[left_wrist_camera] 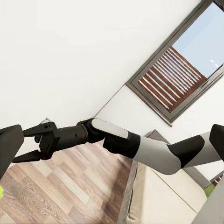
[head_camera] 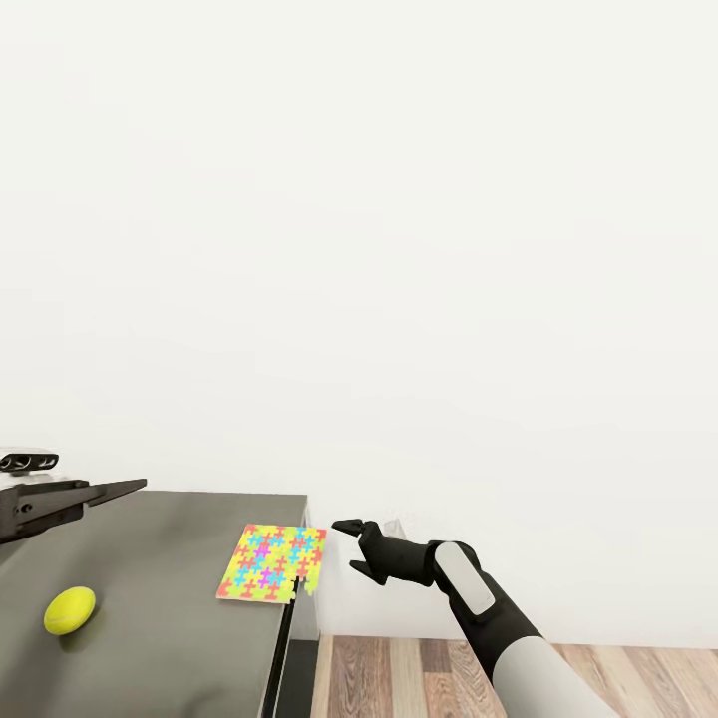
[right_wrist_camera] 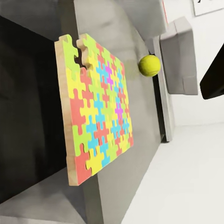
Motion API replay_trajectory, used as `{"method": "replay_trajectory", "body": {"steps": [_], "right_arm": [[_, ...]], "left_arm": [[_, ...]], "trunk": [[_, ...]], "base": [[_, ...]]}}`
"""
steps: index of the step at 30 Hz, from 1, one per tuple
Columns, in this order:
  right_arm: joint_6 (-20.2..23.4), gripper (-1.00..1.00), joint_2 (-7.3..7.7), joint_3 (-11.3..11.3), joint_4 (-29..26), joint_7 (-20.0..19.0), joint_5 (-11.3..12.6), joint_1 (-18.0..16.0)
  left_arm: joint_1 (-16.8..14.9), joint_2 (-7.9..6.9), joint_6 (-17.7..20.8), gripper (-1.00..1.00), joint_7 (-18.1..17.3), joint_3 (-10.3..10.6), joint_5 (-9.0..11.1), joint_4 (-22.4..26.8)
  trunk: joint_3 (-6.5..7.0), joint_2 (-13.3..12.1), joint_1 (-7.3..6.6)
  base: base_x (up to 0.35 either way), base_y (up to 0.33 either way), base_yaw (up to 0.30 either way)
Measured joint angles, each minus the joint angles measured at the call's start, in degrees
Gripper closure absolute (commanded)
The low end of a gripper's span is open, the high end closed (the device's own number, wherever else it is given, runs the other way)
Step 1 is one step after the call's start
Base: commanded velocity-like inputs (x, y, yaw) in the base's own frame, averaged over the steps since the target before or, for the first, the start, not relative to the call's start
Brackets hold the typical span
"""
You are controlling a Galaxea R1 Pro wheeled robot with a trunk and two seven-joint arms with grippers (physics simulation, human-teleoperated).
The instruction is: Put all the toys in the child's room - the three board games (two on the bed and one on the table), the two jigsaw puzzles on the table, and the tennis ball on the table - inside the toy box on the table in the child's room.
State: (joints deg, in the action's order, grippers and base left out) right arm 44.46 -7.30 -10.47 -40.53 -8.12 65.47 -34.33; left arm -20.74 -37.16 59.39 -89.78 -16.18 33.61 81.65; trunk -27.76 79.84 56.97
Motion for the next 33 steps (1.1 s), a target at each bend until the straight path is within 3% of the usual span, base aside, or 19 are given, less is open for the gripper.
{"method": "replay_trajectory", "body": {"steps": [3, 20, 33], "right_arm": [[0.0, -1.0, 0.0, 0.0, 0.0, -0.1, 0.0, 0.0], [0.1, -1.0, 0.0, 0.0, 0.0, -0.3, 0.0, 0.0], [0.1, -1.0, 0.0, 0.0, 0.0, -0.3, 0.0, 0.0]], "left_arm": [[0.0, 0.0, 0.0, -1.0, 0.0, 0.0, 0.0, 0.0], [0.0, 0.0, 0.0, -1.0, 0.0, 0.0, 0.0, 0.0], [0.0, 0.0, 0.0, -1.0, 0.0, 0.0, 0.0, 0.0]], "trunk": [[0.0, 0.0, 0.0], [-3.05, 6.8, 3.73], [-3.05, 6.8, 3.73]], "base": [[0.0, 0.0, 0.0], [0.0, 0.0, 0.0], [0.0, 0.0, 0.0]]}}
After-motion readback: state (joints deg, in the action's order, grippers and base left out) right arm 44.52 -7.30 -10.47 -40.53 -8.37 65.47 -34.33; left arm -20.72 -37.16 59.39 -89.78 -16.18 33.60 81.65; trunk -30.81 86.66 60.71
